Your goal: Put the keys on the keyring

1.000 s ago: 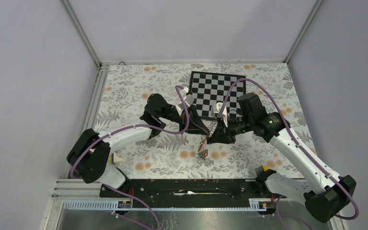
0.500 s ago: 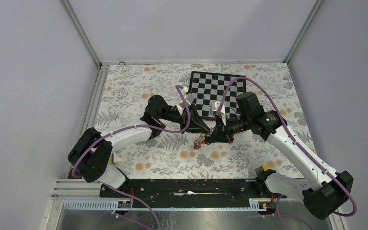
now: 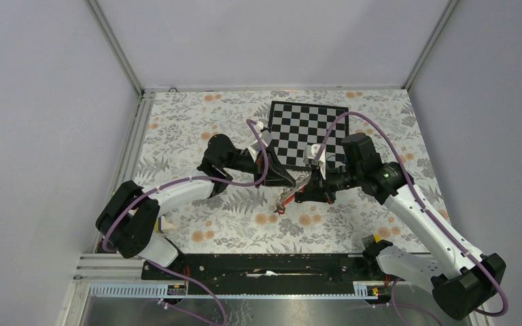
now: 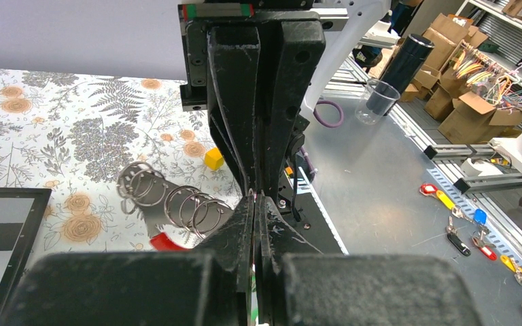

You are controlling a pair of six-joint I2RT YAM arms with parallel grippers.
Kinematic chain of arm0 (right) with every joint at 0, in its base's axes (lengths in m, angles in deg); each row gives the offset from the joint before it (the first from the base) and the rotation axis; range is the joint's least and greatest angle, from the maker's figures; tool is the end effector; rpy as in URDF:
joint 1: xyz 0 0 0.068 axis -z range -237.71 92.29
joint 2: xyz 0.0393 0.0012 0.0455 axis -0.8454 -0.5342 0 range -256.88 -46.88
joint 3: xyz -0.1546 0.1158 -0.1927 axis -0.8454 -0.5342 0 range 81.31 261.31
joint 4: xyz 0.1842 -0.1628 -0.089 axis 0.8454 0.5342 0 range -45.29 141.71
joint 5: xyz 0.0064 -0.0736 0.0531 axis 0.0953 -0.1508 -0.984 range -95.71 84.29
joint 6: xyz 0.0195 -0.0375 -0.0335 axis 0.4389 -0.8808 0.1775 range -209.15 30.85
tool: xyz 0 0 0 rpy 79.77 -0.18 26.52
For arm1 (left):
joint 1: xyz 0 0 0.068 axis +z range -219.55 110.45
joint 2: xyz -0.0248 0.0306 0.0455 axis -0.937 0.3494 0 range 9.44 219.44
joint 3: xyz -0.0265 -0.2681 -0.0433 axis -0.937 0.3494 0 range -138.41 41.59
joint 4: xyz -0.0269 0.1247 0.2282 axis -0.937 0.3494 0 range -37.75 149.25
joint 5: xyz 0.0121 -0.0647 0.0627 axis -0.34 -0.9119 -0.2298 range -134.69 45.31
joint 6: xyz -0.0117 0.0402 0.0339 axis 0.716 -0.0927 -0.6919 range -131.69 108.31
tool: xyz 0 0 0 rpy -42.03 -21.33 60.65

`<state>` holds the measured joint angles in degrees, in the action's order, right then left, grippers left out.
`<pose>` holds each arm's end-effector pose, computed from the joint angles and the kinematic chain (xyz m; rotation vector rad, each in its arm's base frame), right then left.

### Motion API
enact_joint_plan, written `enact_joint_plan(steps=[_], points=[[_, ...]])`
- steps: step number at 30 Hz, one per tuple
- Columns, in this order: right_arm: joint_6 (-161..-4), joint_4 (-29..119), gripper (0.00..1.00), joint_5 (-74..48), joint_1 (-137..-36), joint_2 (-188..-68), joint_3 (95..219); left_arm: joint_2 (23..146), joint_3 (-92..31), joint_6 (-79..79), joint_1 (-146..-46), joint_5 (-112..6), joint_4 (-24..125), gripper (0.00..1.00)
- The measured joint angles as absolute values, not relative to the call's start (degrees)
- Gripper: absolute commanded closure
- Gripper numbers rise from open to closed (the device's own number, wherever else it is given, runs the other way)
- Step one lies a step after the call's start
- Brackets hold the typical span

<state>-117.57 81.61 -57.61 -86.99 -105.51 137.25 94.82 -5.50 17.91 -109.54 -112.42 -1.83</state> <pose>0.1644 0.1242 0.3262 -1.4193 1.5901 1.0185 0.2181 -0.2260 0.2958 1.2627 1.1869 -1.6923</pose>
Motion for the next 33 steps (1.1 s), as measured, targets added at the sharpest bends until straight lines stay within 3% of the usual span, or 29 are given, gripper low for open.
enact_joint_plan(steps=[33], points=[[-117.35,81.17,0.99,-55.73,-86.51,-105.38,135.92,94.54,-5.5,14.9,-109.32,-112.68,1.4,1.0]])
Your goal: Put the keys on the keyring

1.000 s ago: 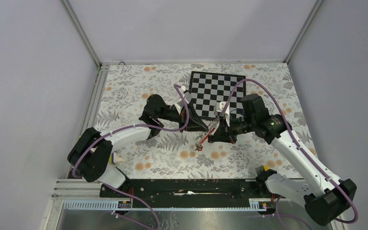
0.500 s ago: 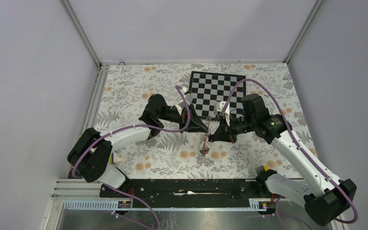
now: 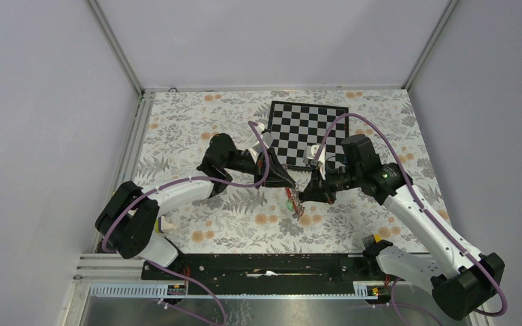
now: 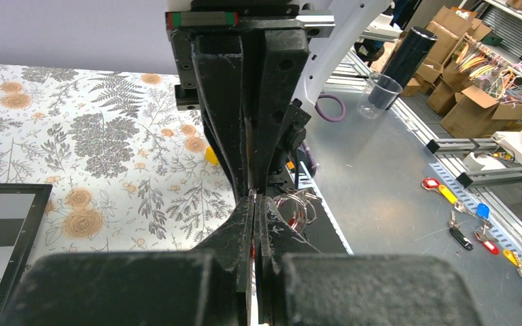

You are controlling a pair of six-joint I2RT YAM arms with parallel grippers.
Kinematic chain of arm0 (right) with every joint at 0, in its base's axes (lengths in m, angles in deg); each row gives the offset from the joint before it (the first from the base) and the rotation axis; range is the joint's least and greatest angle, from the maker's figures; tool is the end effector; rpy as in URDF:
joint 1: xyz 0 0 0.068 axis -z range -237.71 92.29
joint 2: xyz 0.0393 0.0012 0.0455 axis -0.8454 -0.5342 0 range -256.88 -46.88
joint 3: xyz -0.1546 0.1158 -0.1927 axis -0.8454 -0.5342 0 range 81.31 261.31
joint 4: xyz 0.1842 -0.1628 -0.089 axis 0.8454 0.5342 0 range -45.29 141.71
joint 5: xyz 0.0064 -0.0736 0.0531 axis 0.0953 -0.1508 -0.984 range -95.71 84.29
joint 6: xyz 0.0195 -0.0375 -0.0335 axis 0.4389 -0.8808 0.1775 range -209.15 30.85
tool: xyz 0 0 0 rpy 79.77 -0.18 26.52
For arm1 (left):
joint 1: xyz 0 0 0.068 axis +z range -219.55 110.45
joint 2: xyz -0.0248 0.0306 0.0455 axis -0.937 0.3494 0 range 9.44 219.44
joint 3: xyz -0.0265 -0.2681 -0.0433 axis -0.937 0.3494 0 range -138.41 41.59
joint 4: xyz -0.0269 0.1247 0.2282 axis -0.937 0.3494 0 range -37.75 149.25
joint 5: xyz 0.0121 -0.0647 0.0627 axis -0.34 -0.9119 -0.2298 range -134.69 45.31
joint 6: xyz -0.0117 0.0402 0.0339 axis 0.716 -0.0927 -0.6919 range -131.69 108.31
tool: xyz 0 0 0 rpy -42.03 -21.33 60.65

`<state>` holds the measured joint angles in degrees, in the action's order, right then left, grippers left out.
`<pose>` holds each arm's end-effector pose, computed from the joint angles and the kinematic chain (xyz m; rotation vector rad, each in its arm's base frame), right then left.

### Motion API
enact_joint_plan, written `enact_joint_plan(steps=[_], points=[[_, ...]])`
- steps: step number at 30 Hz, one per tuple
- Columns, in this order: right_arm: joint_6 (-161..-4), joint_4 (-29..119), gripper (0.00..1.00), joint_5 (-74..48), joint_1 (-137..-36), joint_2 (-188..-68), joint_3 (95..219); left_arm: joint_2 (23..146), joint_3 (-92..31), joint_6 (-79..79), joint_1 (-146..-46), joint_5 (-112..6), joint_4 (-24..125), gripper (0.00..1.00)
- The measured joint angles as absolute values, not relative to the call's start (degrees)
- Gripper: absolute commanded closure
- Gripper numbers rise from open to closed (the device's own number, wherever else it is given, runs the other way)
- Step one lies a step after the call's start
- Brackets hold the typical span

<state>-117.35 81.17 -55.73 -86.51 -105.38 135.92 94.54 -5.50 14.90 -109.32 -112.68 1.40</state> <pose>0.1661 0.1223 0.3192 -1.4016 1.6307 0.9857 0.2191 -0.2253 0.2924 1.2774 1.1995 -1.6733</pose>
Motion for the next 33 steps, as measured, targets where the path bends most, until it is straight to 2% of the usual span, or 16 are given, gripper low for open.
enact_joint_plan(steps=[12,19,33], points=[[-117.35,80.06,0.96,-55.84,-86.51,-105.38,135.85,94.54,-5.5,18.42,-109.34,-113.31,-1.94,1.0],[-117.35,79.99,1.0,-55.91,-86.51,-105.38,135.85,94.54,-5.5,18.42,-109.34,-113.51,-2.29,1.0],[-117.38,80.19,1.0,-55.14,-86.51,-105.29,135.85,93.97,-5.5,13.63,-109.34,-113.51,3.35,1.0]])
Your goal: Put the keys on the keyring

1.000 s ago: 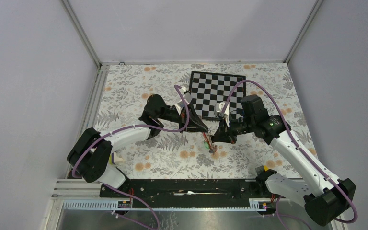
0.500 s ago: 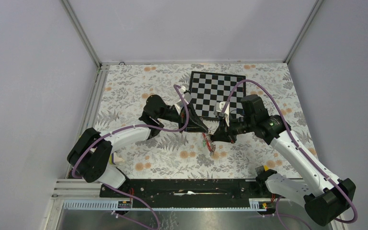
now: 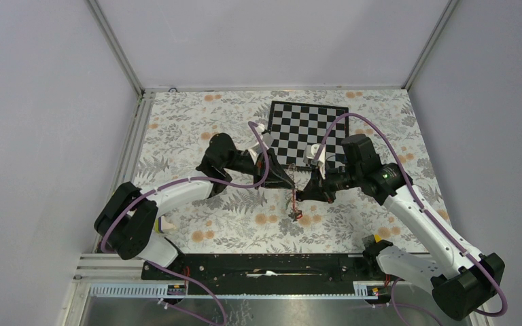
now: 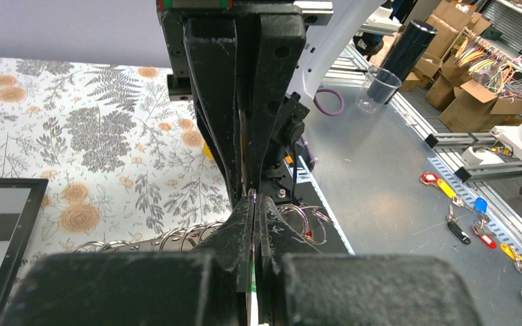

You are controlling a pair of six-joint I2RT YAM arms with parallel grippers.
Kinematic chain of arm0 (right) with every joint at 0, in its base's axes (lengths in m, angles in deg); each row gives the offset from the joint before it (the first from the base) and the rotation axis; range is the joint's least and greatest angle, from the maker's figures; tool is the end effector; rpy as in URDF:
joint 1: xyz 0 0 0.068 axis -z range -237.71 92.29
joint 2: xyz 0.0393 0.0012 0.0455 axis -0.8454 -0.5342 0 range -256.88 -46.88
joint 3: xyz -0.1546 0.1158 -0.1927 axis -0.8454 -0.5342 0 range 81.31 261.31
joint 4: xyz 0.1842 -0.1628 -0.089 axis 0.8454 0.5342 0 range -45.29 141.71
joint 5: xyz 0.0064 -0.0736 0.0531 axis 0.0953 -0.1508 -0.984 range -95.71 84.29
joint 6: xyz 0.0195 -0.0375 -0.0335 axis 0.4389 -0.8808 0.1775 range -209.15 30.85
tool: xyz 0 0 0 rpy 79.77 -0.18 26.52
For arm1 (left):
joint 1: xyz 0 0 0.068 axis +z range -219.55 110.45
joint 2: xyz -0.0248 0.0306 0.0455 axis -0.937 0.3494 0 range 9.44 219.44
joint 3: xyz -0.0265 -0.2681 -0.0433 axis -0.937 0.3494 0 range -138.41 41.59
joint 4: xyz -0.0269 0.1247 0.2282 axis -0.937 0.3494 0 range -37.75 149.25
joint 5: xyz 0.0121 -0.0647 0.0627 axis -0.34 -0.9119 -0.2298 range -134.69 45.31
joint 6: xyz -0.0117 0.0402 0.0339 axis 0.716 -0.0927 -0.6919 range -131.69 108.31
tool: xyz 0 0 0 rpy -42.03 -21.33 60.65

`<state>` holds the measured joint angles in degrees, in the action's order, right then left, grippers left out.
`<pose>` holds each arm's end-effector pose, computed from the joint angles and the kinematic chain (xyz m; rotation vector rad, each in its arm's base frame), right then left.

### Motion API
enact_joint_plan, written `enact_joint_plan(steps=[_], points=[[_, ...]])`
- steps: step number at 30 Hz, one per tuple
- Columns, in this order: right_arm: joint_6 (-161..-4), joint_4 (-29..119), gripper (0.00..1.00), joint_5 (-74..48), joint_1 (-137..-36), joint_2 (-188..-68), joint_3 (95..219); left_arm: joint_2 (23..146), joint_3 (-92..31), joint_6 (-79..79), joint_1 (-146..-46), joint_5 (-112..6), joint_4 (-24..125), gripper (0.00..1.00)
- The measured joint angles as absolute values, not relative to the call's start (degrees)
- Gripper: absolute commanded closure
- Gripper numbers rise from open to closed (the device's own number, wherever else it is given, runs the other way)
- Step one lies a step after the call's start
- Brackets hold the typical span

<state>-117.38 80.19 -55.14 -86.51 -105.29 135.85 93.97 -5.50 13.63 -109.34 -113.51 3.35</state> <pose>0.1670 0.1226 0.3202 -1.3979 1.6193 0.9670 0.2176 -0.2245 0.2923 1.2972 1.2016 -1.6745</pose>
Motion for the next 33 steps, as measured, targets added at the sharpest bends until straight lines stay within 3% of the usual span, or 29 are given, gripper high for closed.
enact_joint_plan(steps=[11,33], points=[[-117.57,82.11,1.0,-52.65,-86.46,-105.38,137.29,92.64,-5.5,5.22,-109.41,-113.46,13.49,1.0],[-118.56,84.76,1.0,-51.58,-86.46,-107.17,139.0,92.27,-5.63,2.46,-109.54,-113.4,16.2,1.0]])
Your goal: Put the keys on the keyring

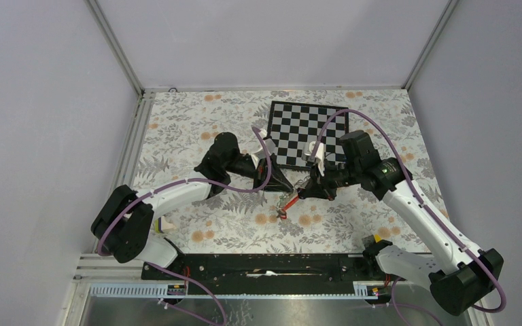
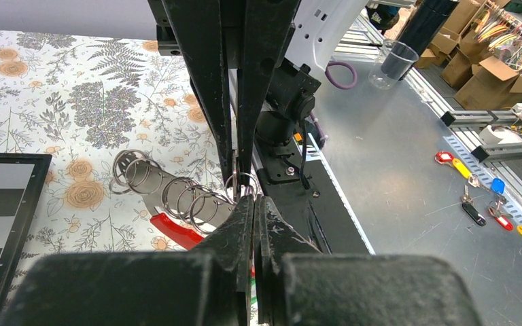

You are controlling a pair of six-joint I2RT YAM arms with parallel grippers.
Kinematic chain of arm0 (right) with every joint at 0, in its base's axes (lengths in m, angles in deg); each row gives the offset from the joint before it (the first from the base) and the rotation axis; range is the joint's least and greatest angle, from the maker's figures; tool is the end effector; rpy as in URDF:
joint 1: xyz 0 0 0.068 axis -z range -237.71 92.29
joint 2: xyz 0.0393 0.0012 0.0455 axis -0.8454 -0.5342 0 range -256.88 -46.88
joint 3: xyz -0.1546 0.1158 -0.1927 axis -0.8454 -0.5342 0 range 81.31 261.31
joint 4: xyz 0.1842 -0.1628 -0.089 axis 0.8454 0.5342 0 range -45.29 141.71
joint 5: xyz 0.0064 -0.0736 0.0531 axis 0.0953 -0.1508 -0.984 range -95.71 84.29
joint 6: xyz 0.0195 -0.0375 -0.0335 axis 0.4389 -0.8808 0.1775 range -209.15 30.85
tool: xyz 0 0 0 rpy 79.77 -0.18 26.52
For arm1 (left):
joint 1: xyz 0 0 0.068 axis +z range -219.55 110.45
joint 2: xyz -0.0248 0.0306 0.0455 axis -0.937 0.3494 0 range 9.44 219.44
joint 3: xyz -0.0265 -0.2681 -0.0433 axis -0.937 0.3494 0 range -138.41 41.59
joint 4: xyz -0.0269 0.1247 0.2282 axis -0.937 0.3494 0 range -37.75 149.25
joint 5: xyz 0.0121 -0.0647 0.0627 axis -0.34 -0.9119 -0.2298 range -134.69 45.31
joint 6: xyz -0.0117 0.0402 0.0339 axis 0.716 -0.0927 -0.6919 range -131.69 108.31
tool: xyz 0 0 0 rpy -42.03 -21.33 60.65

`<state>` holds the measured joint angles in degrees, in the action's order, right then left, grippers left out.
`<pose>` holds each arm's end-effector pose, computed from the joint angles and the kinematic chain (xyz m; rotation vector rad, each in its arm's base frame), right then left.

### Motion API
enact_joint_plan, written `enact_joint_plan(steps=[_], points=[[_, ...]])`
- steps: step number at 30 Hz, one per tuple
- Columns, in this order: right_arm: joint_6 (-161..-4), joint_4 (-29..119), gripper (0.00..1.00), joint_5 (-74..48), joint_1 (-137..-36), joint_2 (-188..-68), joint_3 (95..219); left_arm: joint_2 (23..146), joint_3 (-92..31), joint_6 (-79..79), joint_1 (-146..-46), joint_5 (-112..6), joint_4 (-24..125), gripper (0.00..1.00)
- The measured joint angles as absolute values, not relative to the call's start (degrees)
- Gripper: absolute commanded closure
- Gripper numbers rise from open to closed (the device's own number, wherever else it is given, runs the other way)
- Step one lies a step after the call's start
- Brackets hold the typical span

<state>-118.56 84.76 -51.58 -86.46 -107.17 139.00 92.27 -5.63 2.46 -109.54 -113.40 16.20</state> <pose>0.1713 0.1230 0.3247 -1.4014 1.6946 0.9095 0.2147 -0.2234 0.2823 1.3541 1.2416 -1.6146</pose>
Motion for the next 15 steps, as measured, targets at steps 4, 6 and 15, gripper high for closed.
enact_joint_plan(steps=[4,6,15], points=[[-118.53,85.13,1.0,-51.6,-86.46,-108.39,140.4,92.27,-5.69,2.55,-109.6,-113.44,16.46,1.0],[-118.53,85.13,1.0,-51.62,-86.57,-108.9,140.68,92.27,-5.69,2.96,-109.6,-113.44,16.5,1.0],[-118.53,85.17,1.0,-51.6,-86.97,-109.86,140.7,92.27,-5.69,4.8,-109.6,-113.42,16.09,1.0]])
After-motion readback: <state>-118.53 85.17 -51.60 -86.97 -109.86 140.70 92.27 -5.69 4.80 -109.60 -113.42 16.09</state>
